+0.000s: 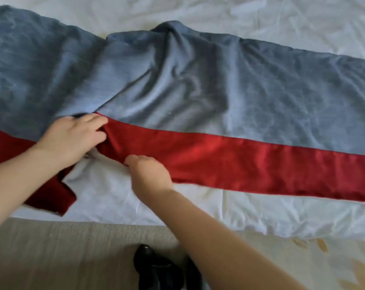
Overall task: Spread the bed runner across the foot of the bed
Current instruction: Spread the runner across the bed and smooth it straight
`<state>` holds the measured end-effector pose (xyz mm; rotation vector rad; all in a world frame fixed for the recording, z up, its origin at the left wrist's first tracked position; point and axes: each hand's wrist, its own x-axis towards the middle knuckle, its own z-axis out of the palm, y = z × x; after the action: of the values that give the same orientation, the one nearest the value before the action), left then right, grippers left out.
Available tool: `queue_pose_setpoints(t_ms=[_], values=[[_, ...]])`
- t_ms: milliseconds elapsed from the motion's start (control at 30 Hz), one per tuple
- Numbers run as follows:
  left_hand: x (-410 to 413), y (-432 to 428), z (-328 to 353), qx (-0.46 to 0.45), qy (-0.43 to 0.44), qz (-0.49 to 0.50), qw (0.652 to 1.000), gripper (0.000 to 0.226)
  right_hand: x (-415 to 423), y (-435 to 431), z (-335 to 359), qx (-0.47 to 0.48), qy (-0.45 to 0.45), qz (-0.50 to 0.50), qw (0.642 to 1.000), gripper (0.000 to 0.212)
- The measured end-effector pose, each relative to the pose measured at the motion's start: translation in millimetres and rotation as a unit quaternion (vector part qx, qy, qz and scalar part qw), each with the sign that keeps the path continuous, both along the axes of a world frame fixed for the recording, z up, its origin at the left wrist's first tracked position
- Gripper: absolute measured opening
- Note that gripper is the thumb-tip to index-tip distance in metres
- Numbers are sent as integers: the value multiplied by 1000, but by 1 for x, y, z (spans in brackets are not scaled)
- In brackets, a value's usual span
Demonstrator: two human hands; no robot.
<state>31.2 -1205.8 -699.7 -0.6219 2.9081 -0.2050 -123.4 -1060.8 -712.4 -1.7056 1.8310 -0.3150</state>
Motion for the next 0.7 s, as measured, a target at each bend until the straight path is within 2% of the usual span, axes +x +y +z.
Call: queue_pose_setpoints(t_ms=[67, 133, 267, 367, 467, 567, 700], values=[[5, -3, 2, -2, -30, 28, 999, 14, 0, 0, 1, 2, -23, 24, 999, 32], [-2, 3, 0, 9, -50, 77, 996, 25, -12, 5, 1, -6, -21, 31, 999, 33], [-40, 41, 5, 37, 7, 158, 987, 32, -57, 28, 2, -44, 33, 46, 997, 31], [-73, 79, 9, 59, 64, 84, 993, 35, -96, 52, 2, -45, 94, 70, 992, 41], [-101, 116, 0, 97, 64, 5, 993, 27, -124, 72, -4, -44, 148, 47, 987, 36], [-113, 133, -16, 112, 47, 0, 993, 17, -133, 84, -10, -51, 173, 5, 984, 28], [-110, 139, -20, 117, 38, 14, 992, 28, -120, 93, -15, -58, 171, -27, 983, 31]])
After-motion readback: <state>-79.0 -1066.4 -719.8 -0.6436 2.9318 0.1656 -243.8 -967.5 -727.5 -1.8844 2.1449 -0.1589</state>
